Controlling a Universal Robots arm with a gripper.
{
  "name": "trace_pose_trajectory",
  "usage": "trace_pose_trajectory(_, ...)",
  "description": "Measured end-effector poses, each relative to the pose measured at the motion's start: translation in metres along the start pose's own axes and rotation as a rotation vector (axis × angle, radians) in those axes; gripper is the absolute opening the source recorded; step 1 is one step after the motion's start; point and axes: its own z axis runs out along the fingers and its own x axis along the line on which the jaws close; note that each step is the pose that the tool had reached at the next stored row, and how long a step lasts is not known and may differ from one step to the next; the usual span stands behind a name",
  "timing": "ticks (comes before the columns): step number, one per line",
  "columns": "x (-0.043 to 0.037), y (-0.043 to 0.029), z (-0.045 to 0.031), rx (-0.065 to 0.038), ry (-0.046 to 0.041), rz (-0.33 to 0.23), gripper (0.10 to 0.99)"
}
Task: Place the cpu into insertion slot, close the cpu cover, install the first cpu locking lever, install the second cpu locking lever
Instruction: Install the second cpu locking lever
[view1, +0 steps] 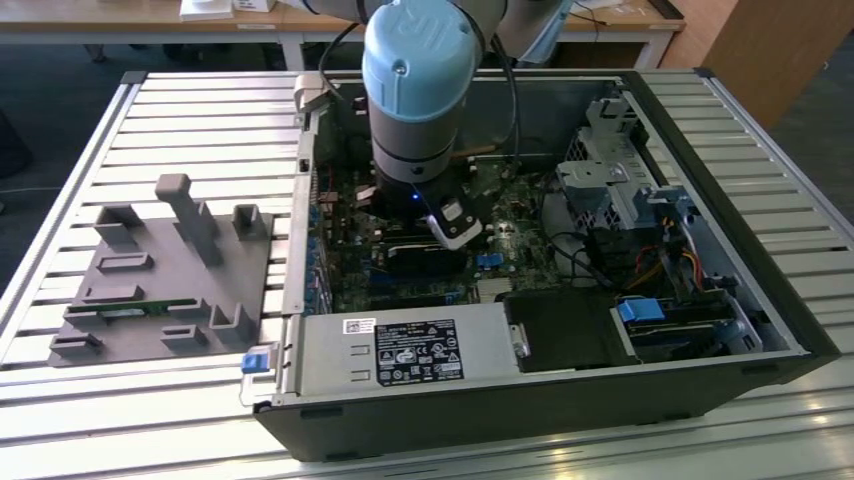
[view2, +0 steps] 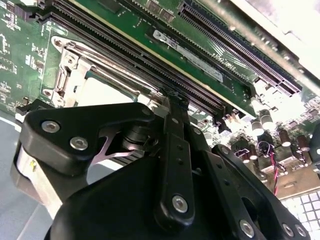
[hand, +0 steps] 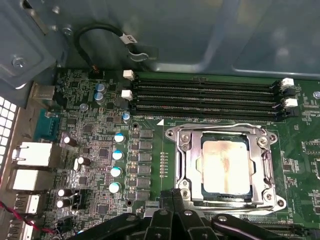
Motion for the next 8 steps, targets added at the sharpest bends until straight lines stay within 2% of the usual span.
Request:
trace_pose_trajectory(4,-0.0001,0.0012,-0.0033,-0.001,-0.0003,0.0,0.106)
trace_pose_trajectory(8,-0.0002,0.0034,-0.0103,0.0,-0.0001,0.0,0.106)
